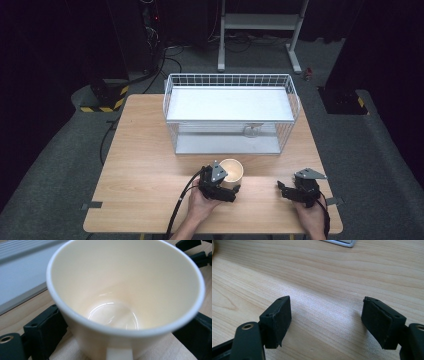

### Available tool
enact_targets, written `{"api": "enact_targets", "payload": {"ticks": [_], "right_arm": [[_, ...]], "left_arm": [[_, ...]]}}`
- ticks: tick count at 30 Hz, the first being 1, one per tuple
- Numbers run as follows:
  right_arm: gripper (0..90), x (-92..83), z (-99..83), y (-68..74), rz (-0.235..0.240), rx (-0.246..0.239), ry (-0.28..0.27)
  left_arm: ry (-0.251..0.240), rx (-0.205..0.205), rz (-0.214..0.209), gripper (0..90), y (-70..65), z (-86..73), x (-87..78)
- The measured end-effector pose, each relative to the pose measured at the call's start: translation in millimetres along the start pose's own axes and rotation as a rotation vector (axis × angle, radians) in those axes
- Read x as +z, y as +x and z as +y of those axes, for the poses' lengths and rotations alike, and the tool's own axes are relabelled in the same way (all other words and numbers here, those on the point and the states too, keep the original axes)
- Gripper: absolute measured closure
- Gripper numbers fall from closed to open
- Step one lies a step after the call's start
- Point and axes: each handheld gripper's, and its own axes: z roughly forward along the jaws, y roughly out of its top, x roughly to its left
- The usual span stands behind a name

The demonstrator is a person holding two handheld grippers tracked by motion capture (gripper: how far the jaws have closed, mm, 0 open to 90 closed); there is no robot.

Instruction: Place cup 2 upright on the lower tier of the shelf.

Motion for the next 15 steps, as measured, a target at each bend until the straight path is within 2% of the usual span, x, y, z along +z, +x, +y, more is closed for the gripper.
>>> {"api": "enact_targets", "payload": {"ticks": [2,8,12,15], "right_arm": [[24.1,0.0,0.0,0.0,0.0,0.0,0.0],[24.2,0.0,0.0,0.0,0.0,0.0,0.0],[24.2,0.0,0.0,0.0,0.0,0.0,0.0],[24.1,0.0,0.0,0.2,-0.001,0.002,0.0]], "left_arm": [[-0.003,-0.021,-0.001,5.5,0.3,-0.1,2.3],[-0.009,-0.021,0.008,6.8,0.0,0.1,5.3],[-0.013,-0.008,0.013,7.5,-0.8,0.2,5.0],[-0.017,0.0,0.033,8.0,-2.8,0.5,4.9]]}}
